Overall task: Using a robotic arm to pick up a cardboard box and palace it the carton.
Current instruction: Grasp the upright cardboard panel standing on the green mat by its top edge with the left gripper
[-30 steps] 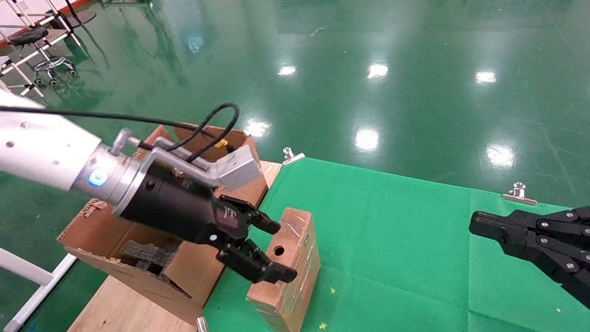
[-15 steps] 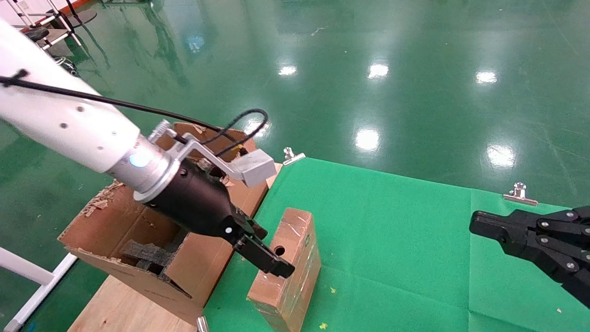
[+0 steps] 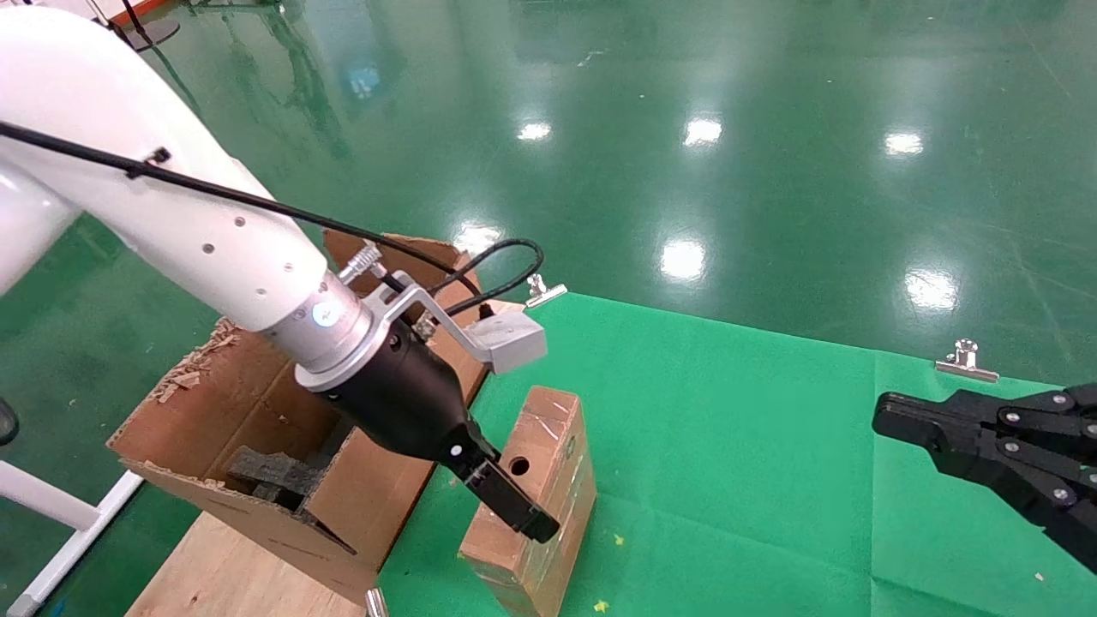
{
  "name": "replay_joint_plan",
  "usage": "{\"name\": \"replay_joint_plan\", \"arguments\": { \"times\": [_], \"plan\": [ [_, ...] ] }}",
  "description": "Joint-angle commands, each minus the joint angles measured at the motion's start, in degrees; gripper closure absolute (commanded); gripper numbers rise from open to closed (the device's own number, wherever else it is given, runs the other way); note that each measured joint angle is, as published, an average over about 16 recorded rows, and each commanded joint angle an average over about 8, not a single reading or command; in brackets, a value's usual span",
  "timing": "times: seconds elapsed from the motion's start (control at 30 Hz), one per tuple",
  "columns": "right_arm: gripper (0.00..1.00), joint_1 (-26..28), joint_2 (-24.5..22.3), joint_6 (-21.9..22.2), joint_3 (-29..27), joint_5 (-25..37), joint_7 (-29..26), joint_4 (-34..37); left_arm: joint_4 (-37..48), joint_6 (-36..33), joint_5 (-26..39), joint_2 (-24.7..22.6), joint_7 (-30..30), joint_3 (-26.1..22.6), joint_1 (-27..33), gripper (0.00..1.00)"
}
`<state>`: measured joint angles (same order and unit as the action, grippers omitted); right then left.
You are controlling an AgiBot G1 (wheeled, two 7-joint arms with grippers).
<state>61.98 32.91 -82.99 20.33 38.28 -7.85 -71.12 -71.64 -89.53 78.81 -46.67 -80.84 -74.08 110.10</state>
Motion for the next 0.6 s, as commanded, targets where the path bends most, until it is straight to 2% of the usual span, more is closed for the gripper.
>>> {"name": "replay_joint_plan", "arguments": {
  "times": [0.03,0.17,0.2,0.6],
  "plan": [
    [0.0,0.0,0.0,0.0,0.0,0.0,0.0,0.0,-0.11,0.21,0.04,-0.51,-0.59,-0.69,0.04,0.46],
    [0.0,-0.01,0.0,0.0,0.0,0.0,0.0,0.01,-0.39,0.45,0.39,-1.08,-1.01,-1.47,0.2,0.95],
    [0.0,-0.01,0.0,0.01,0.0,0.0,0.0,0.01,-0.44,0.51,0.46,-1.17,-1.06,-1.6,0.24,1.0],
    [0.0,-0.02,-0.01,0.01,-0.01,0.0,0.01,0.02,-0.5,0.67,0.53,-1.22,-1.11,-1.71,0.31,1.0]
  ]
}}
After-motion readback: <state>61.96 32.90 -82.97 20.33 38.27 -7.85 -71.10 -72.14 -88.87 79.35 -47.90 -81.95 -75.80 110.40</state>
